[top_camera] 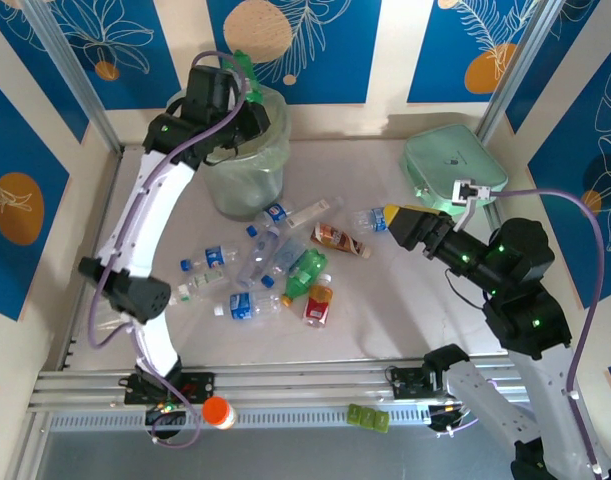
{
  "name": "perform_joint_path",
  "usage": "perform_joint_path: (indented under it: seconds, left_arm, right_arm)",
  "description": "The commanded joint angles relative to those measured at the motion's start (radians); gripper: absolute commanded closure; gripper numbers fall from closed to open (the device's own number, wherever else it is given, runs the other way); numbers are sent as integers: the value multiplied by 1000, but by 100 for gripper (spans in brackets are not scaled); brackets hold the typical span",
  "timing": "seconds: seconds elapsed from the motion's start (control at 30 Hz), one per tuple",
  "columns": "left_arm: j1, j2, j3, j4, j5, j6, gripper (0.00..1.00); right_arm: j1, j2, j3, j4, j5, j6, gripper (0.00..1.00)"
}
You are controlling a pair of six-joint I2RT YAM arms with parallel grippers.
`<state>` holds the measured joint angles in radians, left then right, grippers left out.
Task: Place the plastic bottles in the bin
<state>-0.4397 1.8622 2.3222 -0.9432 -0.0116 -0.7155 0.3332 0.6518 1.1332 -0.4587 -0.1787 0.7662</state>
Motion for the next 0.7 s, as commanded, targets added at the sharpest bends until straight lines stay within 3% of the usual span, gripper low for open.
perform_joint_path:
  seconds: [0.0, 0.27, 0.47, 0.67]
  left_arm:
    - [31, 74, 125, -162, -73, -189, 100]
    - [100, 163, 142, -157, -6, -525, 100]
    - [139, 246, 142, -54, 142, -635, 100]
    - [163, 300, 141, 4, 210, -717, 96]
  right_arm:
    - [-6, 11, 3, -25, 24, 0, 5]
    - [-48, 63, 50, -98, 42, 14, 6]
    - [-64, 92, 48, -97, 28, 44, 6]
    - [-67, 119, 39, -87, 28, 63, 6]
